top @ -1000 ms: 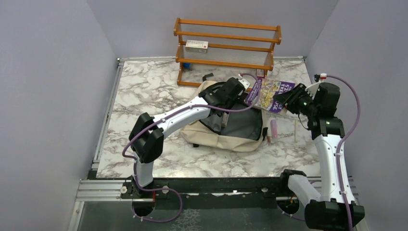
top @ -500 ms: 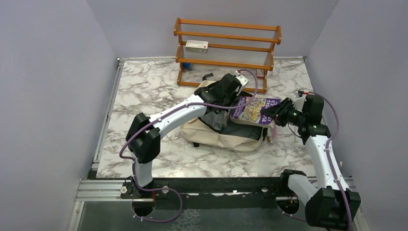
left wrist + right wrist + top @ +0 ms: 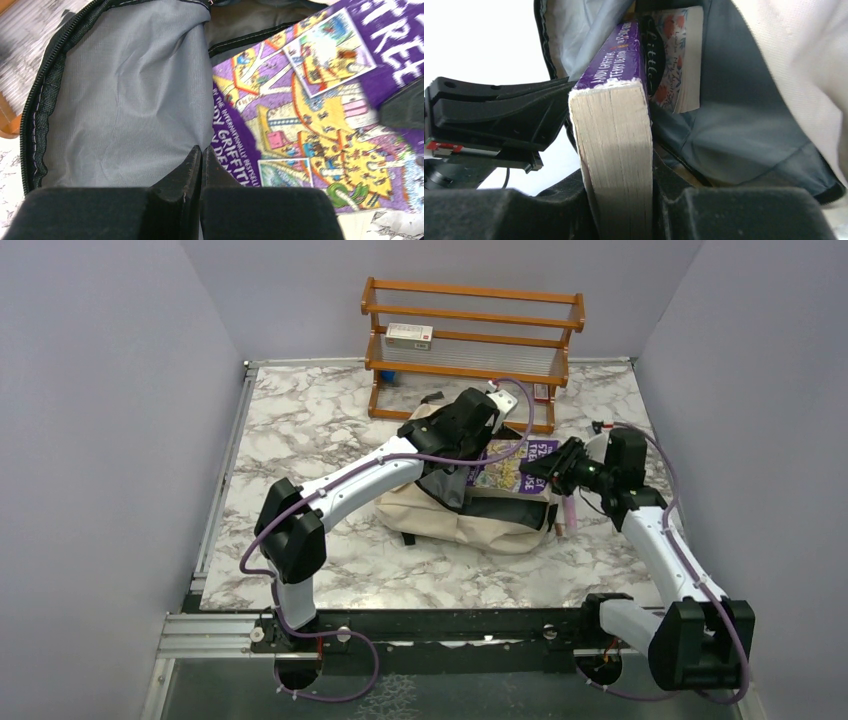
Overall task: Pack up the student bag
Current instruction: Place the book in the student bag.
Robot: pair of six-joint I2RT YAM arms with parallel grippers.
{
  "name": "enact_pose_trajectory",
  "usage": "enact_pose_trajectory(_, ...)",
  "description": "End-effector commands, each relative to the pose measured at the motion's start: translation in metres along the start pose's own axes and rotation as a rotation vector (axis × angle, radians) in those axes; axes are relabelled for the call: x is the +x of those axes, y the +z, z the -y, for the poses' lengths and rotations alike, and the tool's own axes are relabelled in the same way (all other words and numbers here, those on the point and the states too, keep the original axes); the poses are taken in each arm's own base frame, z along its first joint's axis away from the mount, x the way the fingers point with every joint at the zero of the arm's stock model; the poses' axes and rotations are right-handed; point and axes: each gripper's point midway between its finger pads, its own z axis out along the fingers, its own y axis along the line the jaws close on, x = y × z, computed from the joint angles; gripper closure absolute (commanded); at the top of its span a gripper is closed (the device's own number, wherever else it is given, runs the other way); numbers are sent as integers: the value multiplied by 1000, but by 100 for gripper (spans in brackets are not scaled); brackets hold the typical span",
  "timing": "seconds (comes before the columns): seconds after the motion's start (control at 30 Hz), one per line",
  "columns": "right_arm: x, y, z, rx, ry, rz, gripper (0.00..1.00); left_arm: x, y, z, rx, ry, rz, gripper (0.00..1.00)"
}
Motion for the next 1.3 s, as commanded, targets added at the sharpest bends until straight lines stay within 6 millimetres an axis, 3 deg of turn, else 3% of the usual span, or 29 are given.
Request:
enact_pose_trajectory(0.0, -1, 12, -22, -92, -39, -3, 99, -49, -29, 6, 49, -42, 172, 100)
enact_pose_trajectory(0.67, 14, 93, -37, -185, 2, 44, 100, -56, -37, 8, 63, -67, 192, 100)
enact_pose_trajectory(1.0, 16, 133, -27, -182, -7, 98, 99, -57, -38, 10, 73, -76, 192, 100)
enact_pose_trajectory(1.27, 28, 163, -35, -210, -29, 92, 100, -55, -37, 11, 78, -85, 189, 100)
